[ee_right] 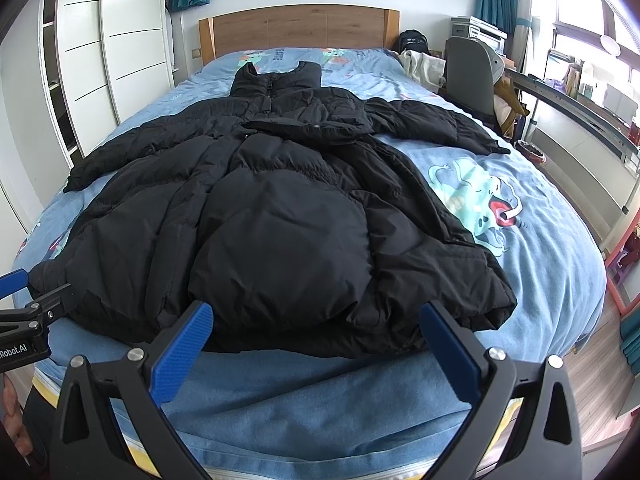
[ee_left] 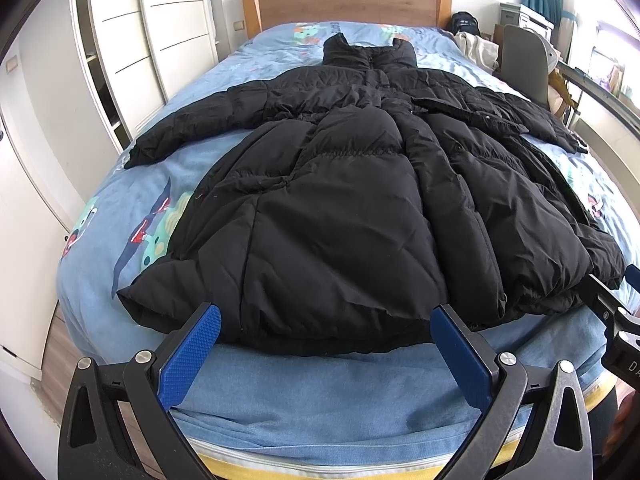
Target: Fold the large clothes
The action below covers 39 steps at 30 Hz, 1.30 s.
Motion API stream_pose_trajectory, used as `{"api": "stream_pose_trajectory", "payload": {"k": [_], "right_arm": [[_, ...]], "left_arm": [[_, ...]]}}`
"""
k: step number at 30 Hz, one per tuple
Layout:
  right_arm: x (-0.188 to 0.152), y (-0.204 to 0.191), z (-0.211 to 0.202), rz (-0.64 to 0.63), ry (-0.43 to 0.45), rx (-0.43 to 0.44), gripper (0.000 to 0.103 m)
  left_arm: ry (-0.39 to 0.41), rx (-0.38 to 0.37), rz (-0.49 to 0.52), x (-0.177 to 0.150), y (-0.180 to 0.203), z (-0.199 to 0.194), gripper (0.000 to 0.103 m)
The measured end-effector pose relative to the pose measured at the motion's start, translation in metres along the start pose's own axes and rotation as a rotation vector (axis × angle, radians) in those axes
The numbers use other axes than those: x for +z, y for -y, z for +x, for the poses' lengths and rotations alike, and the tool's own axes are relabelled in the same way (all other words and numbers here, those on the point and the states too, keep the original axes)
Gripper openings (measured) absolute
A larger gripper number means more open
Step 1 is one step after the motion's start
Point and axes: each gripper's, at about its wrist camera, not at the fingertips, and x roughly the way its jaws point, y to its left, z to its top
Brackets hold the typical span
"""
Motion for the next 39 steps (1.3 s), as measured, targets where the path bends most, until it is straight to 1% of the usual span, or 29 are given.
{"api": "stream_pose_trajectory", "payload": {"k": [10,28,33,36,39], "right_arm": [[-0.002,0.000,0.001,-0.002,-0.003,0.001,0.103],[-0.003,0.002,0.014,0.008,-0.043,0.000,0.103],[-0.001,0.003,0.016,0.009,-0.042,0.001,0.103],[0.002,0.005,0.018,0.019,-0.041,0.015,0.103],[0.012,0.008,0.017,0.035,-0.031,0.030,0.103]], "left_arm": [[-0.017,0.003,-0.007,0.002,-0.002,0.004,0.103],[-0.035,0.004,-0.007,0.003,-0.003,0.007,0.103],[-0.045,-0.027,0.007,0.003,0.000,0.009,0.103],[-0.038,-0.040,-0.002,0.008,-0.001,0.007,0.103],[-0.021,-0.027,-0.019,0.019,-0.007,0.002,0.103]]}}
